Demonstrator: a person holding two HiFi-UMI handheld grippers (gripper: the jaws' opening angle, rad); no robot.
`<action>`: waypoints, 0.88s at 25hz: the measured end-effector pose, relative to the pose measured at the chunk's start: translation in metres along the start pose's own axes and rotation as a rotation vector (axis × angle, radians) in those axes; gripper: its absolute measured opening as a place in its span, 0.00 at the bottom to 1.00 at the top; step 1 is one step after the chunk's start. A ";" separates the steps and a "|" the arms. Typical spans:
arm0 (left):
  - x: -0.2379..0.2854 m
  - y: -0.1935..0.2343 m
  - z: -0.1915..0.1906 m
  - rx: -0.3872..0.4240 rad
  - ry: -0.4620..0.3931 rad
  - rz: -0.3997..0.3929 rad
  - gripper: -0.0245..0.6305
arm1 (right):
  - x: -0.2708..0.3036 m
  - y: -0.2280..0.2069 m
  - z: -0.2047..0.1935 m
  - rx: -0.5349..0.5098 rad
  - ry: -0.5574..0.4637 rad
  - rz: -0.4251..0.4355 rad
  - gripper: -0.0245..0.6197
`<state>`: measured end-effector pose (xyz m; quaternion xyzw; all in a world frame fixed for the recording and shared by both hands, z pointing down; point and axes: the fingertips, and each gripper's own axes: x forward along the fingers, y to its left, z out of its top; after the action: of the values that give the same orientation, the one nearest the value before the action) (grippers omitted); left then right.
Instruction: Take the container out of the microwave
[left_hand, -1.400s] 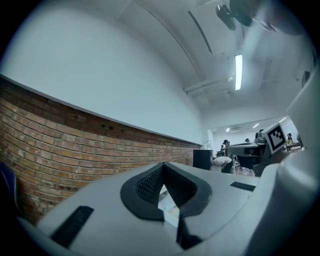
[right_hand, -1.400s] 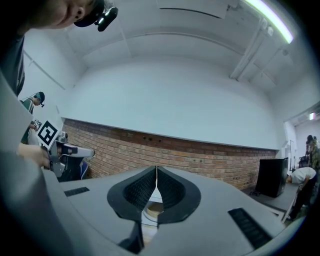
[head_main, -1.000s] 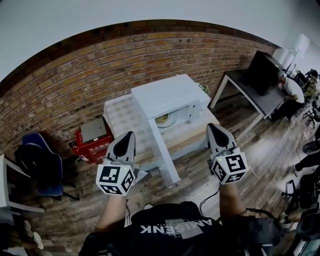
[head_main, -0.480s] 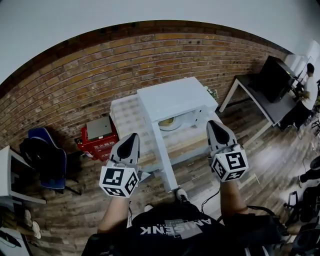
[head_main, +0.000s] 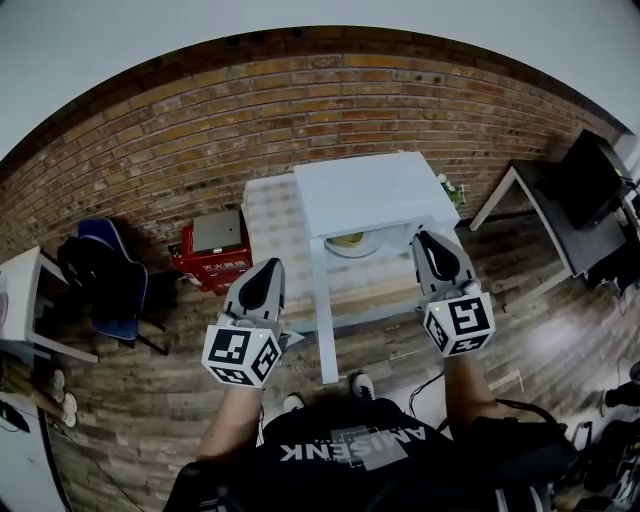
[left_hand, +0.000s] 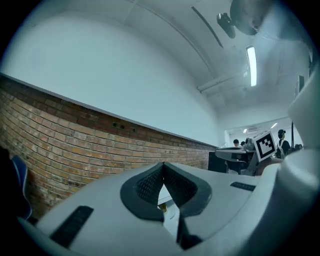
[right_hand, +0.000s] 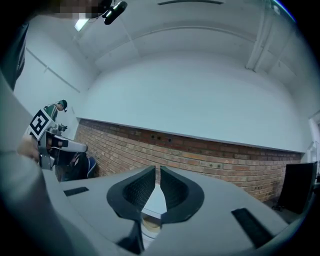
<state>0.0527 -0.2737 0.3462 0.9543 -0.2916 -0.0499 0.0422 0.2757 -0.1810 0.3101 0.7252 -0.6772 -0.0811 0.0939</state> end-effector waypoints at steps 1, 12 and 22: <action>0.001 -0.001 -0.003 0.002 0.006 0.009 0.06 | 0.003 -0.002 -0.004 -0.004 0.001 0.013 0.11; 0.020 -0.023 -0.031 0.020 0.049 0.038 0.06 | 0.040 0.004 -0.061 -0.073 0.054 0.192 0.27; 0.036 -0.045 -0.066 0.023 0.100 0.070 0.06 | 0.056 0.031 -0.124 -0.202 0.110 0.365 0.32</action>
<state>0.1151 -0.2528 0.4038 0.9452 -0.3230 0.0026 0.0473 0.2799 -0.2354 0.4389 0.5807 -0.7797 -0.0904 0.2159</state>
